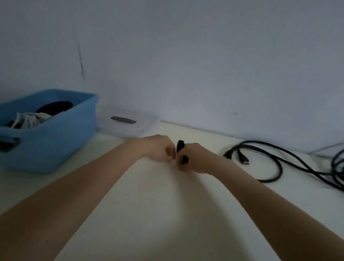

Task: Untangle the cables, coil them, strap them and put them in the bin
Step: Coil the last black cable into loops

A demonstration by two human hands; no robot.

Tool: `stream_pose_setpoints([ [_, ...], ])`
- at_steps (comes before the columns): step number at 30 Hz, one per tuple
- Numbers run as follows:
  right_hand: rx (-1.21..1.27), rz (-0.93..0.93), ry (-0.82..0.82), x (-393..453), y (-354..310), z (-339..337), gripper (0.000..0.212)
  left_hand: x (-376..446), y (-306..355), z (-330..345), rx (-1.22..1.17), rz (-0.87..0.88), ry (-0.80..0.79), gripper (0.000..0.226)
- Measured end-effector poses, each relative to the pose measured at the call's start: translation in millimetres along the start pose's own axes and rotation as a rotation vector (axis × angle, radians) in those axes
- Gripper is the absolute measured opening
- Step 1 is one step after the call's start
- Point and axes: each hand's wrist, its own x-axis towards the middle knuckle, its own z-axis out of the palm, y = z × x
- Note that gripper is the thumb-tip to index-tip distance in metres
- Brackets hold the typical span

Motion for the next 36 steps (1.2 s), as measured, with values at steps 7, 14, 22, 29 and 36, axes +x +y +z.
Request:
stream_pose_setpoints([
  [7,-0.016,0.122,0.065,-59,62,-9,0.029,43,78,16,0.018,-0.001,0.248,0.02],
  [14,0.08,0.215,0.283,-93,104,-33,0.038,54,113,28,-0.101,0.171,0.463,0.022],
  [22,-0.021,0.265,0.014,-122,130,-15,0.018,67,109,52,0.082,0.174,0.256,0.03],
  [29,0.313,0.225,0.433,-142,122,-57,0.007,58,114,38,0.2,-0.11,0.279,0.024],
  [36,0.346,0.217,0.653,-168,104,-123,0.01,50,162,3,-0.226,0.163,0.481,0.047],
])
